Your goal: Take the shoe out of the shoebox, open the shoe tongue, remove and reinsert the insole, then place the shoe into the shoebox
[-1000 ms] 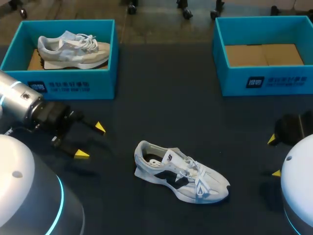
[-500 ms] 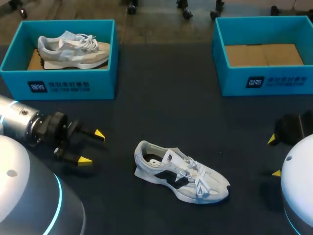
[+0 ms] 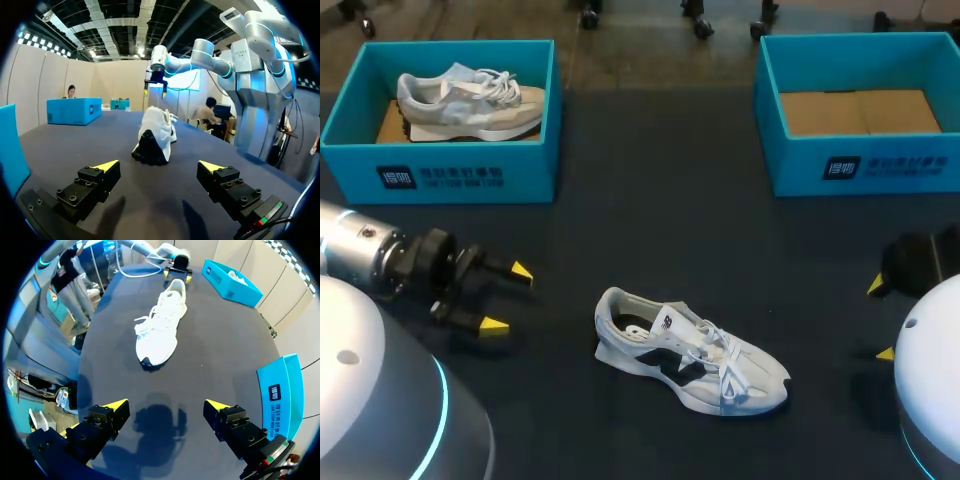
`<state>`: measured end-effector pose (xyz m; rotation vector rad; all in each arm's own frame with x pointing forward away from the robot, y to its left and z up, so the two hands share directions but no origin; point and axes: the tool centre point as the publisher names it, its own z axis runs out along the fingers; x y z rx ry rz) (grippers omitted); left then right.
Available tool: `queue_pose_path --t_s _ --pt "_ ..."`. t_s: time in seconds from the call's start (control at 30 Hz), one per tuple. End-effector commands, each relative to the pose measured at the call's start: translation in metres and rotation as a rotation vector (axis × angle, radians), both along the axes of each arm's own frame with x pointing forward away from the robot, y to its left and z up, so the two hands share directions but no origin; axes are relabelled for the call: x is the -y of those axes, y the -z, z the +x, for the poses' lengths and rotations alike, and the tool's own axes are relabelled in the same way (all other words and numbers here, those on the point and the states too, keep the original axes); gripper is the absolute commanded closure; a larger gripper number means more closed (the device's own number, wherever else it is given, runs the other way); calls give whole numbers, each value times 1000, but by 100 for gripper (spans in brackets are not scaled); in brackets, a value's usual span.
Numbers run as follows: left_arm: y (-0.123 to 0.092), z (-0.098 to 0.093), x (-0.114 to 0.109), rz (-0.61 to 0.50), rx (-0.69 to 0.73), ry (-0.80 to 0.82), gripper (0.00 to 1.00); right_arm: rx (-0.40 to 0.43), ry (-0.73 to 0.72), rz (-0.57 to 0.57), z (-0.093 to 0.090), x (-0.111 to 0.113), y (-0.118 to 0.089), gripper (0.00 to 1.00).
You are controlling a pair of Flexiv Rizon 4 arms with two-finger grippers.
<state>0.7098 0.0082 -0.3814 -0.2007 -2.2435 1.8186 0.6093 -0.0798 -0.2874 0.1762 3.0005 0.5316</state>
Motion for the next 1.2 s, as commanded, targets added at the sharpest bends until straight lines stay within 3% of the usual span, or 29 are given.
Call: queue_pose_path --t_s 0.03,0.13,0.2,0.6,0.8,1.2 --pt "4 9 9 -49 -3 -15 0 3 1 -3 -2 0 0 0" --pt "3 12 18 -68 -15 -7 0 3 1 -3 -2 0 0 0" --pt "4 13 27 -17 -48 -5 0 3 1 -3 -2 0 0 0" --pt "4 13 27 -17 -48 -5 0 3 1 -3 -2 0 0 0" --pt "16 10 33 -31 -41 67 0 3 1 -3 -2 0 0 0" --pt "17 3 76 -62 -43 104 0 3 1 -3 -2 0 0 0"
